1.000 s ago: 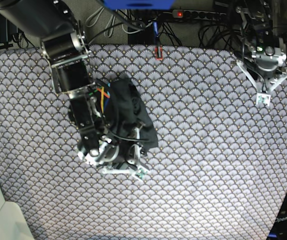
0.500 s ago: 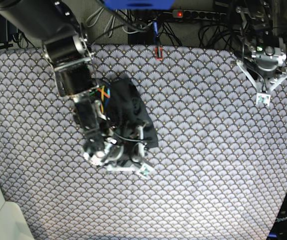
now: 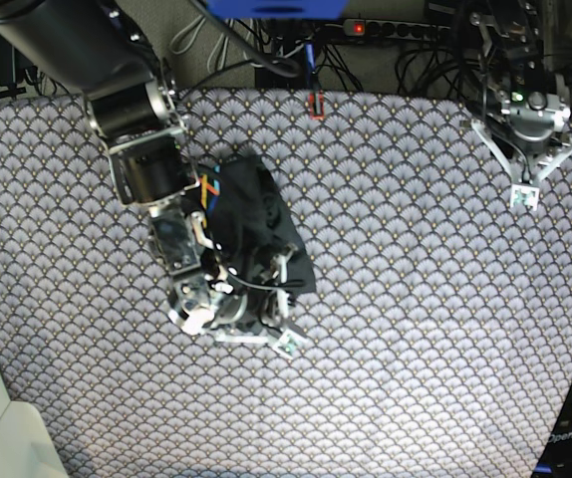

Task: Fold the T-shirt properly
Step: 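Rotate and flip the bundle with the right gripper, then release it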

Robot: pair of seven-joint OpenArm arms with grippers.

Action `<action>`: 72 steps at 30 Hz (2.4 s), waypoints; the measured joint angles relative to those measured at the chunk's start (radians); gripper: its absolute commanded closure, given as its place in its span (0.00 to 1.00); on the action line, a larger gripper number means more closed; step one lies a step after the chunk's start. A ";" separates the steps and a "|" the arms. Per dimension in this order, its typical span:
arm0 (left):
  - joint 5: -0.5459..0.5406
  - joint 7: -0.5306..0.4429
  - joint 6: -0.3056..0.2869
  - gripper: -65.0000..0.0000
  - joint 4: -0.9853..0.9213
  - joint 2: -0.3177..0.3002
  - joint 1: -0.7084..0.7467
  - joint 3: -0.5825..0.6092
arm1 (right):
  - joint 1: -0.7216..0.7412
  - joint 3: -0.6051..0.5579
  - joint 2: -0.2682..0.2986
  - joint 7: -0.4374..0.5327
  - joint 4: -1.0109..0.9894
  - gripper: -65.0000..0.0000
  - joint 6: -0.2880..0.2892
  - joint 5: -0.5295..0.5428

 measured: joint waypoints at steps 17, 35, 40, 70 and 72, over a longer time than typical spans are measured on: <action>0.000 0.000 0.000 0.73 0.000 0.000 0.000 0.000 | 0.006 0.004 0.002 -0.003 0.002 0.57 0.000 0.000; 0.000 0.000 0.000 0.73 0.000 0.000 0.000 0.000 | -0.014 0.000 0.019 0.006 0.000 0.92 0.000 0.000; 0.000 0.000 0.000 0.73 0.000 0.000 0.000 0.000 | -0.022 -0.001 0.021 0.005 0.000 1.00 0.000 0.000; -0.003 -0.003 0.000 0.73 0.001 0.000 0.017 -0.001 | -0.124 -0.051 -0.046 -0.007 0.204 1.00 0.000 -0.003; -0.003 -0.003 0.000 0.73 0.001 0.000 0.017 -0.001 | -0.117 -0.046 -0.058 -0.003 0.177 1.00 0.000 -0.003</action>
